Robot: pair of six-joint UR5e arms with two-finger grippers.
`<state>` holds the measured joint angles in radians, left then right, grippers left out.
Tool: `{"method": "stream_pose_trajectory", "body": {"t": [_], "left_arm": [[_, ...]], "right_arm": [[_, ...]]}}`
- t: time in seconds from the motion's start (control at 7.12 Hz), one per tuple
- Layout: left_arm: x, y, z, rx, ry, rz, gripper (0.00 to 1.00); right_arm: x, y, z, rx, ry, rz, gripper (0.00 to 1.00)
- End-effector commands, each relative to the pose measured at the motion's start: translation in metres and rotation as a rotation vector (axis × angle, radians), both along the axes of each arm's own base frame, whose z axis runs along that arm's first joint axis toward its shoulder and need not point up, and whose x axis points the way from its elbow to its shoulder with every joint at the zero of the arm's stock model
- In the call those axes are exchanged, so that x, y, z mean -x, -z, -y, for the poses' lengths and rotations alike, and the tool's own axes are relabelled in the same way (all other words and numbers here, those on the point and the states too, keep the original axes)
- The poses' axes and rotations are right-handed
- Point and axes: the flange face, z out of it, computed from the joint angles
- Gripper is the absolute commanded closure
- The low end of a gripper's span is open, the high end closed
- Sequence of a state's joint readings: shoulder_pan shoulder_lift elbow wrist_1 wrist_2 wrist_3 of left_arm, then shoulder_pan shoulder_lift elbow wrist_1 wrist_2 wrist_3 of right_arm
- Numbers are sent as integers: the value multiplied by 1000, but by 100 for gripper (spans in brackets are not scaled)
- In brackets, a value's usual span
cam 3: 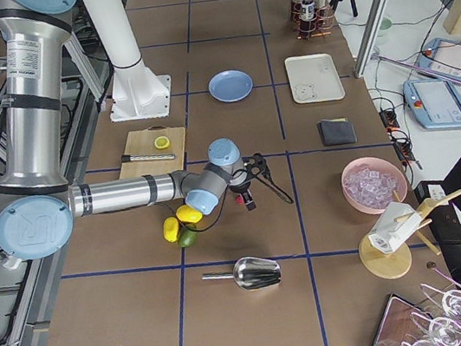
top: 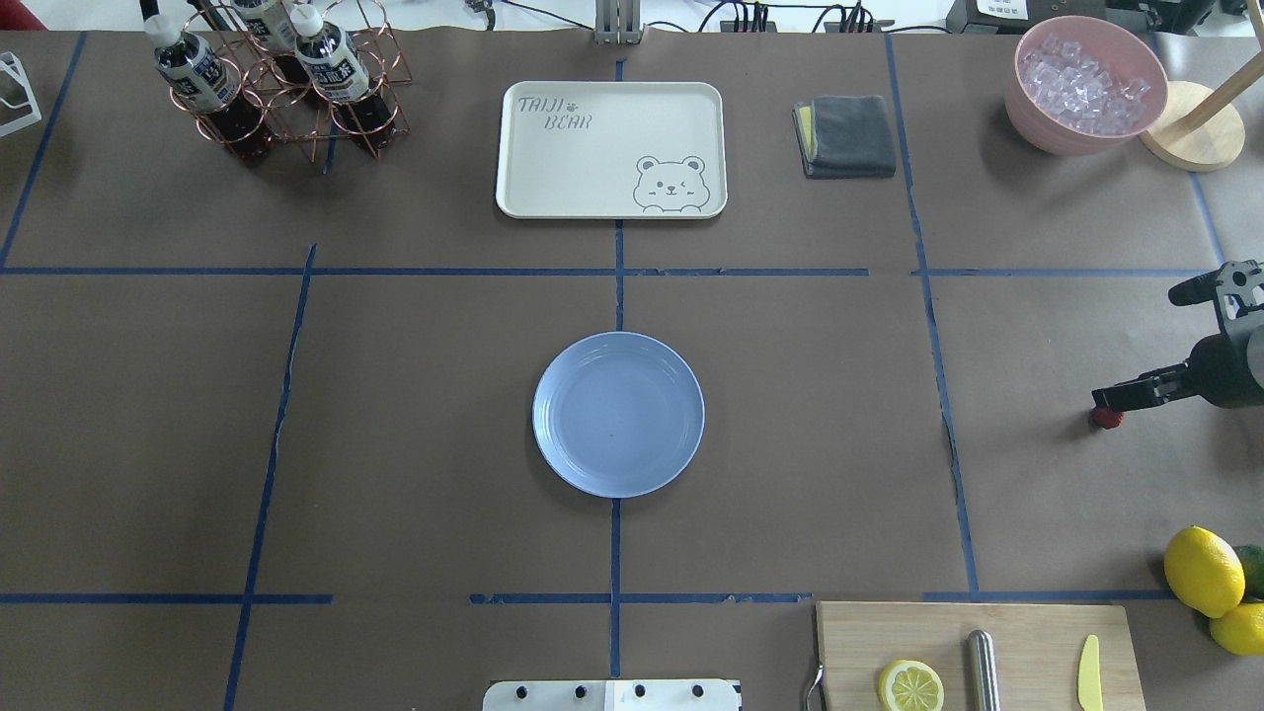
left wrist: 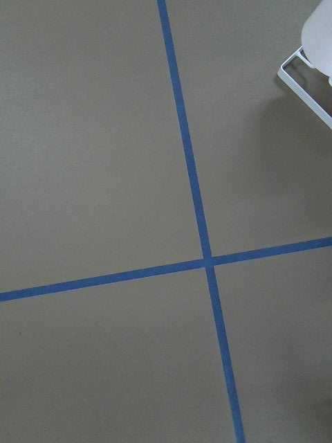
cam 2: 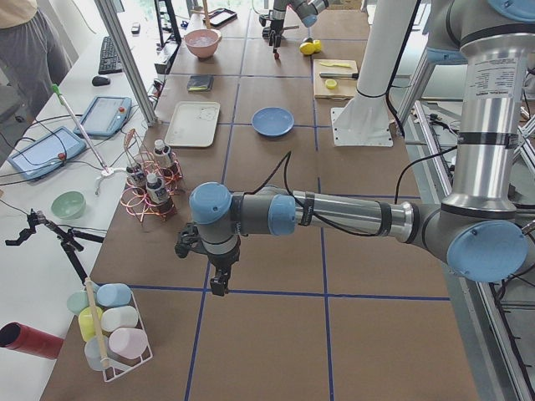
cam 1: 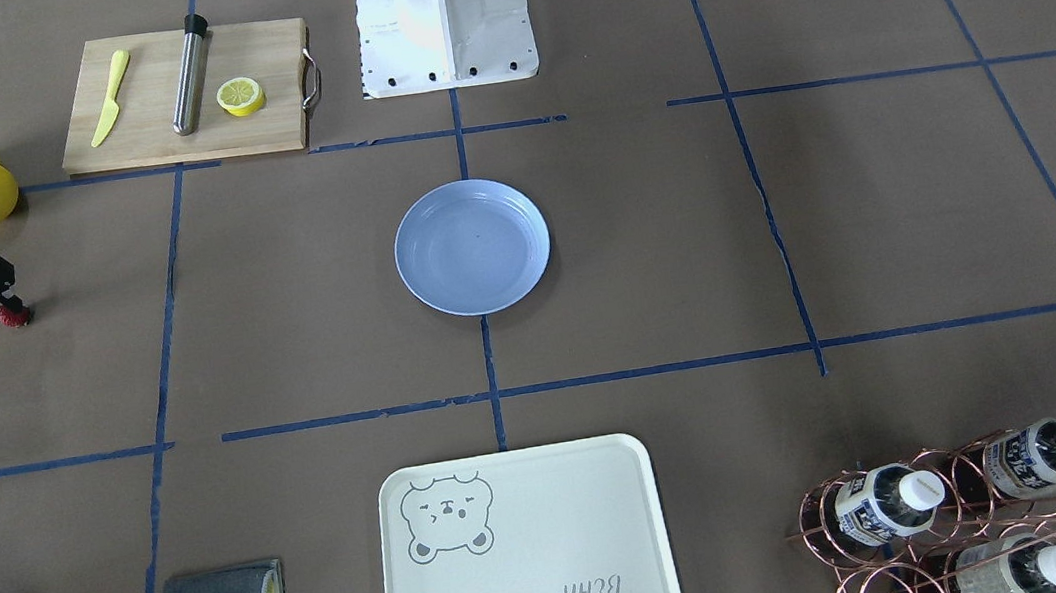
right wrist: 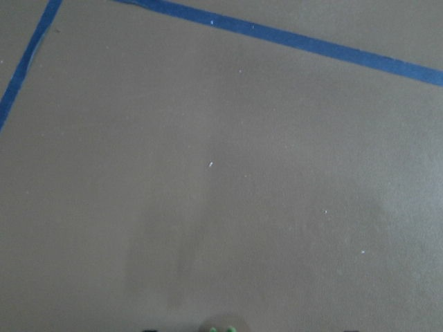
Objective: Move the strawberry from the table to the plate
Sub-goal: 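Move the right gripper down onto the red strawberry and grasp it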
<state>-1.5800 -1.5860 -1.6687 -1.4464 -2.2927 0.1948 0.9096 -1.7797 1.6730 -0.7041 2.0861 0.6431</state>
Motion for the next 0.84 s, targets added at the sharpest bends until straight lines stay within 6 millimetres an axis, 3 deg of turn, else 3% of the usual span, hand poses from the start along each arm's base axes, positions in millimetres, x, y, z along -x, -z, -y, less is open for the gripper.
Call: {"method": "stream_pose_trajectory", "body": {"t": [0.0,0.28,0.42,0.56,0.7], "left_arm": [[0,0,0,-1,0,-1,0],[0,0,0,-1,0,-2,0],[0,0,0,-2,0,-2,0],[0,1,1,-4,0,-1,0],[0,2,1,-5,0,-2,0]], "right_arm": [[10,-7,-13,7,36,-6,32],[15,-3,-12,-1,45,-2,99],[16,3,-11,-9,43,5,100],[18,29,-9,-39,46,34,100],[23,79,-5,-48,44,58,100]]}}
